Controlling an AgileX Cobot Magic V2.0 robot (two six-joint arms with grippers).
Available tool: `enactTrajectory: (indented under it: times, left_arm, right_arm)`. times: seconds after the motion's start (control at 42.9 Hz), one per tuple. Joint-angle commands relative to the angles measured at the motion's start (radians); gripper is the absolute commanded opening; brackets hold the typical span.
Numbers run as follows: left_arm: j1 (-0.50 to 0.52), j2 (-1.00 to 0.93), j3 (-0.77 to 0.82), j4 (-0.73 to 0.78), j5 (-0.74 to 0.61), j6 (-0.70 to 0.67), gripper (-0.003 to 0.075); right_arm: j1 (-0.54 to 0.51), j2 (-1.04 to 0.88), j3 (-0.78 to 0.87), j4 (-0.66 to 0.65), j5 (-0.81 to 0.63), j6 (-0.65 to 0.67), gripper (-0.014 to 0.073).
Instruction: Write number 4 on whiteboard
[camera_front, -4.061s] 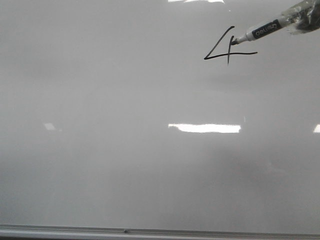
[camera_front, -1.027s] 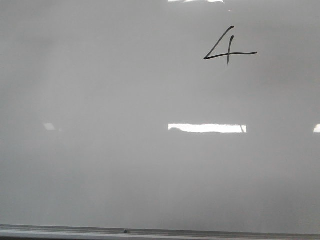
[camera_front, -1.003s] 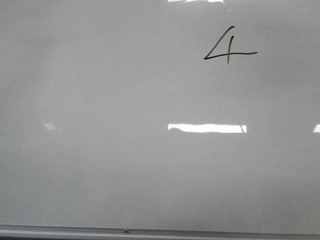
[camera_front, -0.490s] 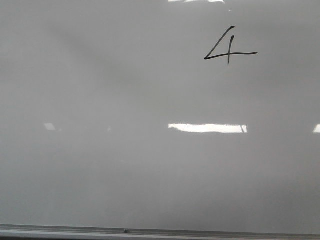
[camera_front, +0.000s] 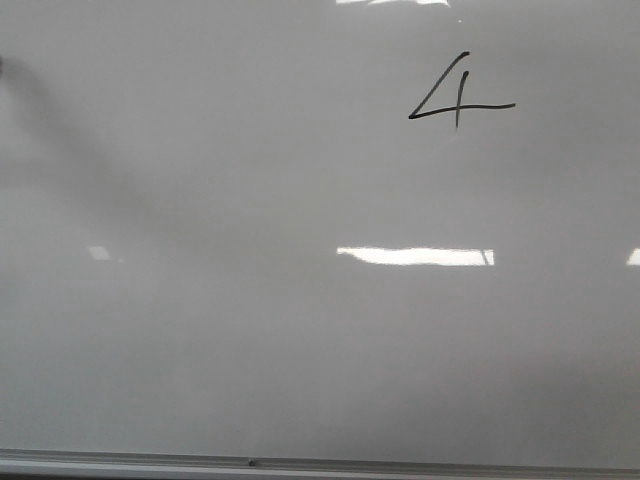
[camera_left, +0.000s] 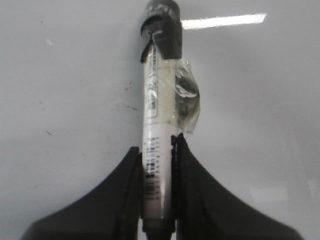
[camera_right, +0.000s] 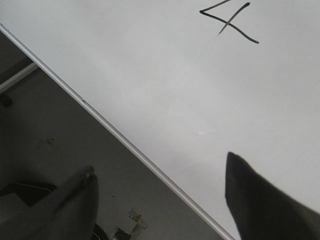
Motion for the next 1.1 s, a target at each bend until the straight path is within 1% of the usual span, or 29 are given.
enactTrajectory:
  times: [0.0,0.163,0.397,0.583,0.63,0.7,0.793,0.84,0.887,1.073]
  left_arm:
    - [0.002,0.009,-0.030,-0.016,-0.081,-0.004,0.0124]
    - [0.002,0.072,-0.053,-0.016,-0.045,-0.004,0.0124]
    - [0.000,0.144,-0.136,-0.028,0.097,-0.004,0.0124]
    - [0.000,0.153,-0.161,-0.028,0.135,-0.004,0.0134]
    - [-0.001,0.153,-0.161,-0.028,0.135,-0.004,0.0158]
    - [-0.001,0.153,-0.161,-0.028,0.134,-0.004,0.0237]
    - [-0.001,0.153,-0.161,-0.028,0.132,-0.004,0.0367]
    - [-0.001,0.153,-0.161,-0.028,0.132,-0.004,0.0400]
    - [-0.001,0.153,-0.161,-0.028,0.132,-0.004,0.0416]
    - [-0.018,0.129,-0.162,-0.030,0.166,-0.004,0.0414]
  right_arm:
    - [-0.003,-0.004,-0.032,0.009,-0.050,0.003,0.0549]
    - [-0.003,-0.004,-0.032,0.009,-0.050,0.003,0.0549]
    - [-0.003,-0.004,-0.032,0.009,-0.050,0.003,0.0549]
    - [-0.003,-0.004,-0.032,0.009,-0.050,0.003,0.0549]
    - [-0.003,-0.004,-0.032,0.009,-0.050,0.003,0.0549]
    - [-0.003,-0.004,-0.032,0.009,-0.050,0.003,0.0549]
    - [-0.003,-0.004,-0.032,0.009,-0.050,0.003,0.0549]
    - [-0.003,-0.004,-0.032,0.009,-0.050,0.003,0.0549]
    - [-0.003,-0.004,-0.032,0.009,-0.050,0.003,0.0549]
    - [-0.003,-0.004,-0.032,0.009,-0.051,0.004,0.0549]
